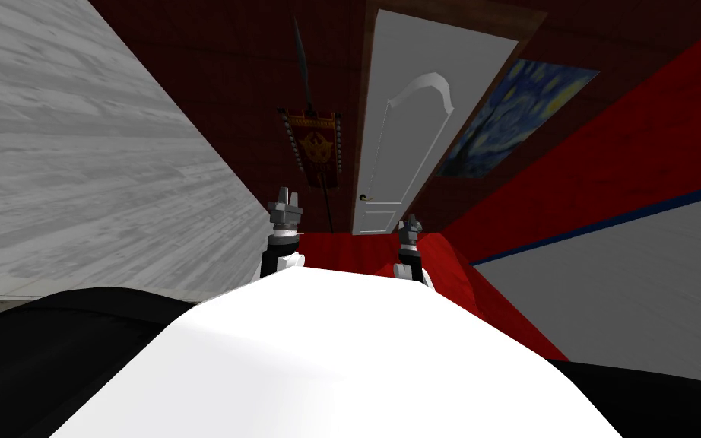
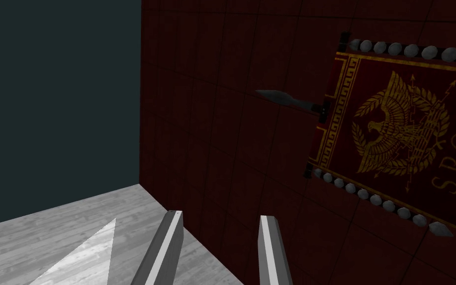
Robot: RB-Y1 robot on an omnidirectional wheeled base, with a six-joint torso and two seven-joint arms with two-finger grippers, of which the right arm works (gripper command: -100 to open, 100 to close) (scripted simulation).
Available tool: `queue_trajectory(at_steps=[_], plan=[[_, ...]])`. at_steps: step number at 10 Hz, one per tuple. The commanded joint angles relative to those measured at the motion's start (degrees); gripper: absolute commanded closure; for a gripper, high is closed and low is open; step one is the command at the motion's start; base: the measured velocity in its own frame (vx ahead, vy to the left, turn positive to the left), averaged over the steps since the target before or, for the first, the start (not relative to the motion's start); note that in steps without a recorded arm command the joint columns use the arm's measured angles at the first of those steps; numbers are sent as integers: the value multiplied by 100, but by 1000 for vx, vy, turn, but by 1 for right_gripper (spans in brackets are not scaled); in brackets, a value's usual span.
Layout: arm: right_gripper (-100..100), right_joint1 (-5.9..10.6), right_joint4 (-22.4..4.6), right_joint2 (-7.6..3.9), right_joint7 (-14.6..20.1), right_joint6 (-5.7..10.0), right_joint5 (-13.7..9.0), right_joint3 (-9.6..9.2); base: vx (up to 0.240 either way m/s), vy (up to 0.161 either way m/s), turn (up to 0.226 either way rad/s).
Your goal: Pull the door open
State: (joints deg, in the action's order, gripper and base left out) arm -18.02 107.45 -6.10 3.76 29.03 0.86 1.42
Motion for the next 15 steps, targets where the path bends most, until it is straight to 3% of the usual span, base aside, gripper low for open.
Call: queue_trajectory(at_steps=[1, 15], plan=[[-100, 103, -220, -57, 12, 4, -41, 8, 106, 11, 51], [-100, 1015, -2517, -412, 2, 287, -342, -40, 103, 23, 55]])
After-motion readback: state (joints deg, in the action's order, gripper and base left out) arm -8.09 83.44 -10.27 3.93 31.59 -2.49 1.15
